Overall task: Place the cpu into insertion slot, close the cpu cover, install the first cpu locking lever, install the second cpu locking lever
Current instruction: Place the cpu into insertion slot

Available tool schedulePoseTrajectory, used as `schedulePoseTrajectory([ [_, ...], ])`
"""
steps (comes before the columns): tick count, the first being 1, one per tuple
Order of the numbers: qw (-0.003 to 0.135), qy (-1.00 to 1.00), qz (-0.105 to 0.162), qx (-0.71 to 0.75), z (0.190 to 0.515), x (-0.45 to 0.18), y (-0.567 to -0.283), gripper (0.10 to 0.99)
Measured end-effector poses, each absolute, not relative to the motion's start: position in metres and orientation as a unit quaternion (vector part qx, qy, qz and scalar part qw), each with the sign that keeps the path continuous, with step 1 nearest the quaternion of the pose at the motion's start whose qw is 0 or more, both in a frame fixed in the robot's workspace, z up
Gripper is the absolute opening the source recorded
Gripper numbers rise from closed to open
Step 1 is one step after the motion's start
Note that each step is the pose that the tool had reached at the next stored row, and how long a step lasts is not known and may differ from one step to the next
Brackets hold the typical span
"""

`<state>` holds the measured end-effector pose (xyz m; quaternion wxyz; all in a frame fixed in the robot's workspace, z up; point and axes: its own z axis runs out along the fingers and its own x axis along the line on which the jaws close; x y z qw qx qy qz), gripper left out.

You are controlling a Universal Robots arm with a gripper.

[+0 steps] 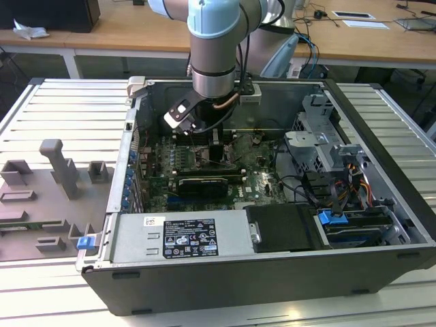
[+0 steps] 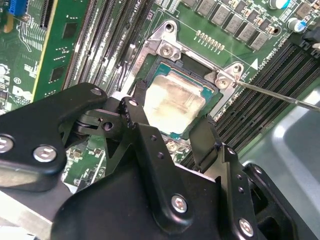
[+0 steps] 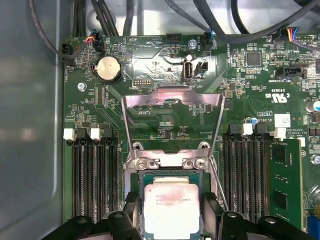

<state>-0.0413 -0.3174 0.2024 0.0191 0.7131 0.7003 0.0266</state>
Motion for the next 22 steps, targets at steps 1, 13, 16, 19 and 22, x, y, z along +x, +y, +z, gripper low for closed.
schedulePoseTrajectory([
  [1, 0.019, 0.700, 0.027, 0.713, 0.204, -0.041, -0.317, 0.616],
  [13, 0.019, 0.700, 0.025, 0.713, 0.217, -0.041, -0.317, 0.231],
  [16, 0.019, 0.700, 0.025, 0.713, 0.219, -0.041, -0.317, 0.106],
  [19, 0.019, 0.700, 0.025, 0.713, 0.221, -0.041, -0.317, 0.106],
  [22, 0.019, 0.700, 0.025, 0.713, 0.222, -0.041, -0.317, 0.106],
])
